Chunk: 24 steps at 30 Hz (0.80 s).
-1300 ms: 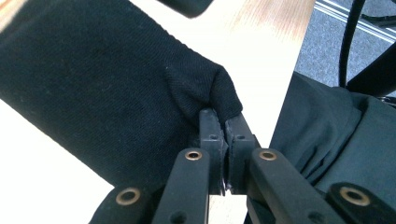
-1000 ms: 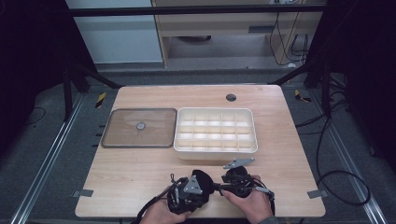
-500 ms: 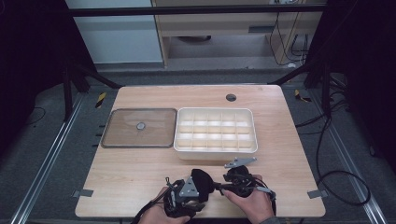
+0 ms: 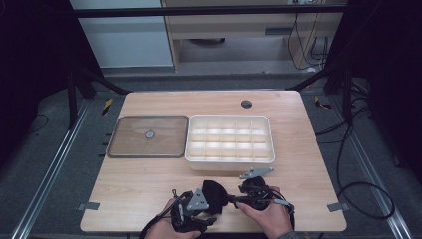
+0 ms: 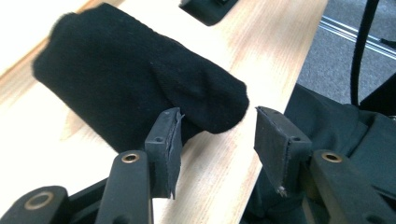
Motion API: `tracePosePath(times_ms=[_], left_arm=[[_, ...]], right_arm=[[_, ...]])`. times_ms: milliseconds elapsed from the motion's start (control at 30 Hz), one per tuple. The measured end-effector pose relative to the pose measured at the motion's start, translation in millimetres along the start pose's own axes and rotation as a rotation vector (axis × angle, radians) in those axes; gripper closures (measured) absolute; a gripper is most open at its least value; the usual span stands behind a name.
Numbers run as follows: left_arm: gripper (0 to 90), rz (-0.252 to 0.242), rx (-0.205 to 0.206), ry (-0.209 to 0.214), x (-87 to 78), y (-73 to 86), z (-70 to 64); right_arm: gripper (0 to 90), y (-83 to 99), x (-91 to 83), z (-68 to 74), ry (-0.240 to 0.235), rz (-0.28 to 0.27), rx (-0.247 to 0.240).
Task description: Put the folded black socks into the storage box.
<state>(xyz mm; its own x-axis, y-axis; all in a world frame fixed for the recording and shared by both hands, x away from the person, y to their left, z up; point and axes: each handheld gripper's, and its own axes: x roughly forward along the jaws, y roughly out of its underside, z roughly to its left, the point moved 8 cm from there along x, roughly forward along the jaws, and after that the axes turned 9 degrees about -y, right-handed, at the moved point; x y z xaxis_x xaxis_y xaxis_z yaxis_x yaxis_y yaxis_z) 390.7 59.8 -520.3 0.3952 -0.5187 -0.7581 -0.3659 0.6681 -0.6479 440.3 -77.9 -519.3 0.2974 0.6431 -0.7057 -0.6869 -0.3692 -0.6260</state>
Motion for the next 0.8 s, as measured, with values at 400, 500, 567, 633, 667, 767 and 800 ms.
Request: tracePosePath(times_ms=[400, 500, 567, 633, 667, 767, 800], left_arm=[[68.9, -0.052, 0.0, -0.033, 7.1, -14.2, 2.1], [84.5, -0.042, -0.011, -0.017, 13.7, -15.2, 4.6], [87.3, -0.036, -0.024, 0.004, 17.6, -15.5, 4.1], [88.1, -0.015, -0.018, 0.024, 20.6, -14.4, 2.2], [88.4, -0.008, -0.014, 0.04, 21.9, -13.9, -0.1], [88.6, 0.017, -0.004, 0.089, 25.0, -12.5, -7.5], [88.6, 0.022, -0.01, 0.108, 26.8, -12.2, -10.3]], right_arm=[[44.0, -0.7, -4.3, -0.7, 0.004, -0.001, 0.006], [44.1, -1.3, -5.5, -1.8, 0.002, -0.009, 0.004], [44.2, -0.7, -6.4, -3.3, 0.009, -0.007, 0.007], [44.2, -0.1, -7.3, -4.1, 0.007, -0.008, 0.01], [44.3, 0.2, -7.6, -5.7, 0.013, -0.009, 0.01], [44.4, 1.4, -9.2, -8.7, 0.016, -0.01, 0.017], [44.4, 1.7, -9.5, -9.5, 0.016, -0.011, 0.02]])
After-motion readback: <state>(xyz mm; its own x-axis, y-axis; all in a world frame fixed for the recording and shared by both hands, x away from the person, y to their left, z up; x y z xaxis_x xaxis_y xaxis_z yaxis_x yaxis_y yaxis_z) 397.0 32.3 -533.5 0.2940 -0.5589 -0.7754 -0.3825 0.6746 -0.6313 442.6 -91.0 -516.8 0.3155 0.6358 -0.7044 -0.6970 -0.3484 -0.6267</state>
